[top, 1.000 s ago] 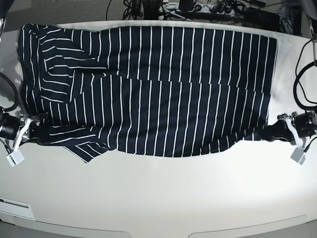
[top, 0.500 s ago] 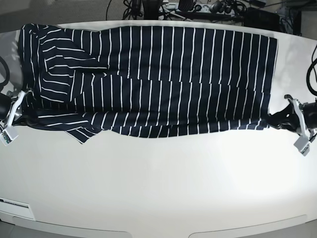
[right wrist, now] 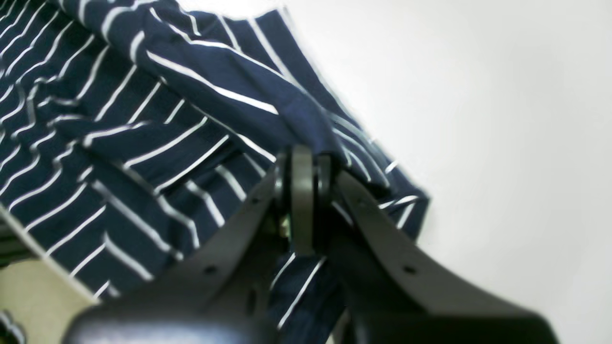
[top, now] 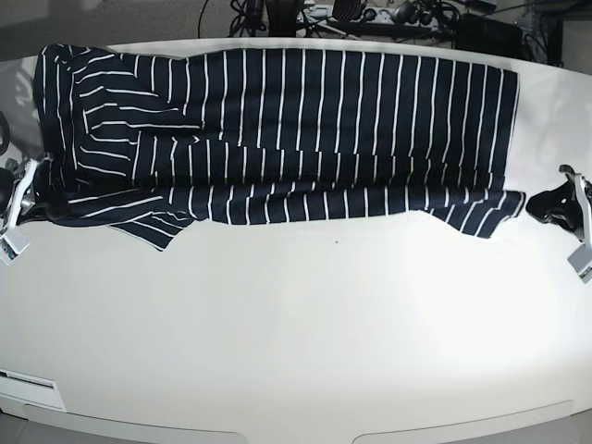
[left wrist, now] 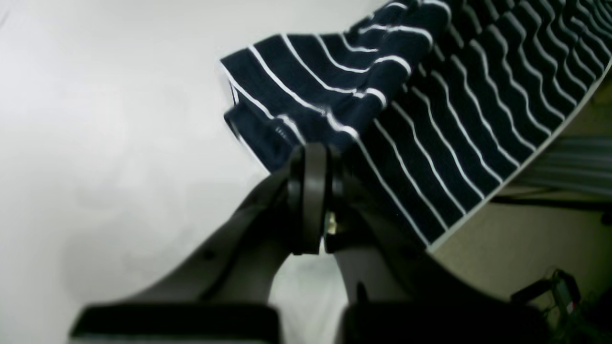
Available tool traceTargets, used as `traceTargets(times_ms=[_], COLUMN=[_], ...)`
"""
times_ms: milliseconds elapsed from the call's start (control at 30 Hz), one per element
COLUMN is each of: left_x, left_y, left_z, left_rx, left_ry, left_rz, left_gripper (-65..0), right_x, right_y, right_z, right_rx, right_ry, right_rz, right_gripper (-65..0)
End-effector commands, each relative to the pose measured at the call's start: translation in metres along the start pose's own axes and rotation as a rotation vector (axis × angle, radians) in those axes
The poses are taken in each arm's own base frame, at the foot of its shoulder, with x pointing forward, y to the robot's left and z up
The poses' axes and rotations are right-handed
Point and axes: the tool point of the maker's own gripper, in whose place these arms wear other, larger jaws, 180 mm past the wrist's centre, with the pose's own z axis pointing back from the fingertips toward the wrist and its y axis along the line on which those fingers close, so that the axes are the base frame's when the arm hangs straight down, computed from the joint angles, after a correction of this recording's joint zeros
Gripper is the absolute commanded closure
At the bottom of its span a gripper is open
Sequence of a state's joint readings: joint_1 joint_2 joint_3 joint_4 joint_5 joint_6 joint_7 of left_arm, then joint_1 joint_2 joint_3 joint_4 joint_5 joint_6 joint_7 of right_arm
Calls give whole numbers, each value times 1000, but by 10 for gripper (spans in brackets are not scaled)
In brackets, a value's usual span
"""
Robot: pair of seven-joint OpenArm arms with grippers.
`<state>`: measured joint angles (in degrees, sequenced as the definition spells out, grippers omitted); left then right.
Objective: Fold the T-shirt properly
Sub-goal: 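Lift the hem and fold it toward the collar edge with both grippers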
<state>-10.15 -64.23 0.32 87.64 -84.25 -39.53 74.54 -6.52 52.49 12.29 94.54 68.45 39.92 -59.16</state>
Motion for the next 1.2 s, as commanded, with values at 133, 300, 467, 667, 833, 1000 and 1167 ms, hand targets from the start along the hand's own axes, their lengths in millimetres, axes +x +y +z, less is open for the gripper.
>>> traceTargets(times_ms=[133,300,467,667,833,1000,1167], left_x=[-6,-23,-27,-27,-20,-28,-52], left_y=[16,27,28,30,22,16,8], left_z=[25,27,31,38,36,32,23], left_rx=[60,69,77,96,88,71,34], left_ry=[46,90,112,126,126,157,223], left_rz=[5,67,68,59,11,5,35], left_gripper=[0,0,0,0,0,0,0], right_x=[6,-5,-7,-19,-19,-26,-43], right_y=[-4,-6,5,8,9,17,30], right_z=[11,14,27,42,40,33,24], right_rx=[-6,-12,66,102,108,133,176], right_ry=[22,89,138,245,240,232,239], right_rz=[22,27,13,21,17,-6,-52], right_gripper=[0,0,0,0,0,0,0])
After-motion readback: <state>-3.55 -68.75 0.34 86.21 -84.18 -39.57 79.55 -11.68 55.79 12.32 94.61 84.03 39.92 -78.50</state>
